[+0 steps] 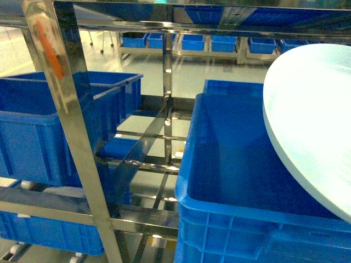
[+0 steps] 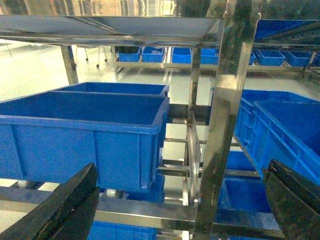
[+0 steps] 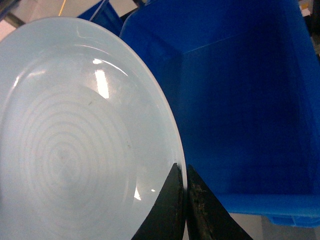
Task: Place blue tray on left shelf second layer neatly
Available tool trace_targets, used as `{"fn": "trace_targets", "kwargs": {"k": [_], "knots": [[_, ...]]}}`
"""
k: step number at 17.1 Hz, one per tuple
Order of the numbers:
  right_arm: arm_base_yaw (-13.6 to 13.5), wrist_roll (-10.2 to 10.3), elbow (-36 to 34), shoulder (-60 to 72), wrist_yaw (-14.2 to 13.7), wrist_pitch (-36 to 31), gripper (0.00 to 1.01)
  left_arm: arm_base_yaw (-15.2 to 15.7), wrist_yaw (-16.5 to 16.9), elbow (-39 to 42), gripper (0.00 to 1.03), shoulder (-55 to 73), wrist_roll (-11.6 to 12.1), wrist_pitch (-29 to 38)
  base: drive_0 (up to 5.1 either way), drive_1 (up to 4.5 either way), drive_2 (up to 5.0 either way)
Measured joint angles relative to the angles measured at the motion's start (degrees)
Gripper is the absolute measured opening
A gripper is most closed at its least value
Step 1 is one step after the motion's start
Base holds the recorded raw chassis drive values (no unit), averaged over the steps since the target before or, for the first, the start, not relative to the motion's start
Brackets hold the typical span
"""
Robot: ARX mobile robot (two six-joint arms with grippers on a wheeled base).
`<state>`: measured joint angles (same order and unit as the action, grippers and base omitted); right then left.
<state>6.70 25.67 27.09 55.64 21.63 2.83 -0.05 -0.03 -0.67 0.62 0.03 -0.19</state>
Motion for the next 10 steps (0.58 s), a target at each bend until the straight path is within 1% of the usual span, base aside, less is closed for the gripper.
{"fn": "trace_targets", "kwargs": {"k": [1, 2, 3, 4, 5, 7, 8, 9, 10], "knots": [[1.07, 1.38, 0.92, 1.99, 0.00, -0.13, 0.02, 0.00, 0.00, 0.00, 0.98, 0.00, 0.02, -0.02, 0.0, 0.00, 0.0], [1.73, 2.89, 1.75, 4.79, -0.66, -0.96, 0.02, 0.00, 0.00, 0.00, 0.98, 0.00, 0.00, 0.00, 0.0, 0.00, 0.0], [2.29, 4.24, 2.45, 7.93, -1.90, -1.68, 0.02, 0.00, 0.02, 0.00, 0.98, 0.00, 0.00, 0.00, 0.0, 0.00, 0.0], [2.32, 4.87, 2.86, 10.45, -3.39, -2.91, 0.02, 0.00, 0.02, 0.00, 0.98, 0.00, 0.02, 0.00, 0.0, 0.00, 0.0], [2.29, 5.64, 3.58, 13.35, -5.46, -4.07, 0.02, 0.00, 0.00, 0.00, 0.98, 0.00, 0.00, 0.00, 0.0, 0.00, 0.0], [1.29, 6.97, 6.84, 20.57, -10.43, -8.74, 0.02, 0.00, 0.02, 0.00, 0.98, 0.00, 0.00, -0.02, 0.0, 0.00, 0.0], [0.57, 7.78, 7.93, 22.91, -11.37, -10.29, 0.02, 0.00, 0.00, 0.00, 0.98, 0.00, 0.00, -0.02, 0.0, 0.00, 0.0], [-0.90, 8.22, 8.96, 25.40, -12.39, -10.84, 0.02, 0.00, 0.02, 0.00, 0.98, 0.00, 0.02, -0.02, 0.0, 0.00, 0.0], [-2.08, 8.26, 9.51, 26.86, -12.98, -11.10, 0.02, 0.00, 0.00, 0.00, 0.98, 0.00, 0.00, 0.00, 0.0, 0.00, 0.0]]}}
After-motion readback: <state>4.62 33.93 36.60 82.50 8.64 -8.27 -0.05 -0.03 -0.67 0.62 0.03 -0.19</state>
